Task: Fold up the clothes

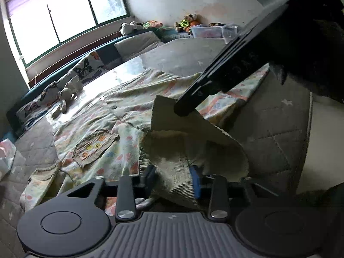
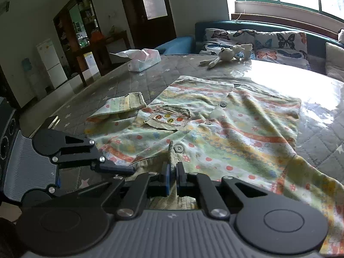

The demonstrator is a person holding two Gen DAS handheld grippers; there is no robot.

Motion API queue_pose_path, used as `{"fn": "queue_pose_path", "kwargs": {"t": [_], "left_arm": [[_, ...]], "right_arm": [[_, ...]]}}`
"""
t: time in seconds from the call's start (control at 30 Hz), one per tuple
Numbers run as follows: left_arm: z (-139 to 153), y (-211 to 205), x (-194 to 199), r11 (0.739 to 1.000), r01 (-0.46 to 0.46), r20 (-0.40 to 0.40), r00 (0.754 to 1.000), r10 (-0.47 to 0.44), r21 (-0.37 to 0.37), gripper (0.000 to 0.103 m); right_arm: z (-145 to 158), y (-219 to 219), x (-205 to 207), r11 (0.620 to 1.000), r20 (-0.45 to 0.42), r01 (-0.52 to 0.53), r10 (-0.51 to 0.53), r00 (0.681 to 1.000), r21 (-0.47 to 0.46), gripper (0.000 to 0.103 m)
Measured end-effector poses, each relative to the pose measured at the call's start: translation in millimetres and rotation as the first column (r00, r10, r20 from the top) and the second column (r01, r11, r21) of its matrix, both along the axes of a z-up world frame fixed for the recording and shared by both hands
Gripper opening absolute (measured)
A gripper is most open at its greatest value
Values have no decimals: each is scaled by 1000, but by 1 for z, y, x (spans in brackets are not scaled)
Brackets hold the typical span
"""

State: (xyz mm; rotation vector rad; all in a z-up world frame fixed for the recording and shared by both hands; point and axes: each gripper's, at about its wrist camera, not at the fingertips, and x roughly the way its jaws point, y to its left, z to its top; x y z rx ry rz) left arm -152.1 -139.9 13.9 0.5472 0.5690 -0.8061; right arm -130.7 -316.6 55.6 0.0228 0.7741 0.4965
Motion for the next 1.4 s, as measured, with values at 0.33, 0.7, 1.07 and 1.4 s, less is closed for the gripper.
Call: {"fn": "queue_pose_path", "kwargs": {"t": [0.33, 0.7, 1.07, 1.4], "left_arm": [[23, 24, 16, 971, -43, -130, 991, 12, -236, 5], [-1, 22, 20, 951, -24, -299, 951, -73, -308, 4], [18, 43, 10, 955, 47, -245, 962, -123, -293, 7], [40, 45, 49, 917, -120, -255, 967, 21, -380, 8]], "right_arm": [[4, -6, -3, 1000, 13, 23, -23, 1000, 0, 5], [13, 1, -6, 1000, 37, -6, 7, 999, -7, 5], [-21, 30, 1, 987, -77, -154, 150, 986, -48, 6], [-26, 25, -4, 986, -106, -164, 160, 981, -23, 12]]}}
